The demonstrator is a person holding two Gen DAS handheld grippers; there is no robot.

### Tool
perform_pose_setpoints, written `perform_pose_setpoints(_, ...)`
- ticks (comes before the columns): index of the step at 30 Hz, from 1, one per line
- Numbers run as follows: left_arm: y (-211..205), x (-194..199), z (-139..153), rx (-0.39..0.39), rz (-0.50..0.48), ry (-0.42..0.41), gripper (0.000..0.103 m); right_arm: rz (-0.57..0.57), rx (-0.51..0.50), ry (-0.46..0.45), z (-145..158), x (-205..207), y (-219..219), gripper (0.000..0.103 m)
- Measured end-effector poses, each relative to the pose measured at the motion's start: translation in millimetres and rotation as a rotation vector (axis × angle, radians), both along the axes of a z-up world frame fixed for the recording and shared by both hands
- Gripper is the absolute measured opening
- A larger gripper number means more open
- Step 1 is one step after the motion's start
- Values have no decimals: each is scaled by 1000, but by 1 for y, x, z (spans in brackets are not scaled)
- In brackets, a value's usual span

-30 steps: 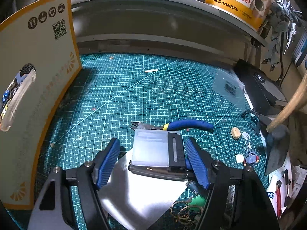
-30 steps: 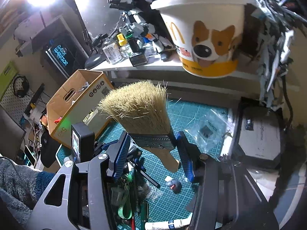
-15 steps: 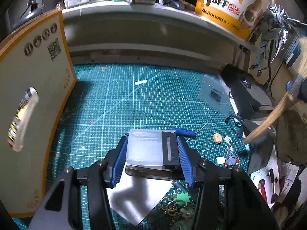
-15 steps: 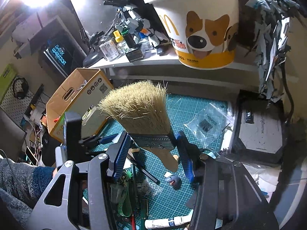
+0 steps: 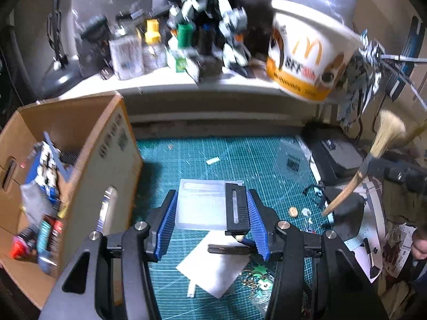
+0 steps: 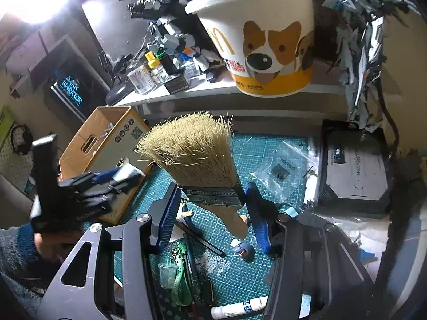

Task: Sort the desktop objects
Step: 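Carry the clear plastic box and paintbrush over the cardboard box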

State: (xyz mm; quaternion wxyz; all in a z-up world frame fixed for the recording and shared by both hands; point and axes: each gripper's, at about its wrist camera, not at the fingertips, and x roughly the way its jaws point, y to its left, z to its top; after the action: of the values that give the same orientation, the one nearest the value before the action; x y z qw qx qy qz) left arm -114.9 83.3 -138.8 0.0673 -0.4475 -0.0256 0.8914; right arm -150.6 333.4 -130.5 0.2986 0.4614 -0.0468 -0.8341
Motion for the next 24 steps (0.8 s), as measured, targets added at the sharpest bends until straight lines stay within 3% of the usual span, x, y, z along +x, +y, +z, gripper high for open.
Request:
perform_pose_setpoints(7,-34,-5,49,-13,34,78,51,-66,-9,39,24,10,-4,47)
perform_pose_setpoints(16,-95,-5,117,-25,87,146,51,-148,-10,157,78,24,-20,47)
perform_pose_setpoints(24,-158,8,149,-44,142,213,51,-164,-18,263,129,34,-55,47)
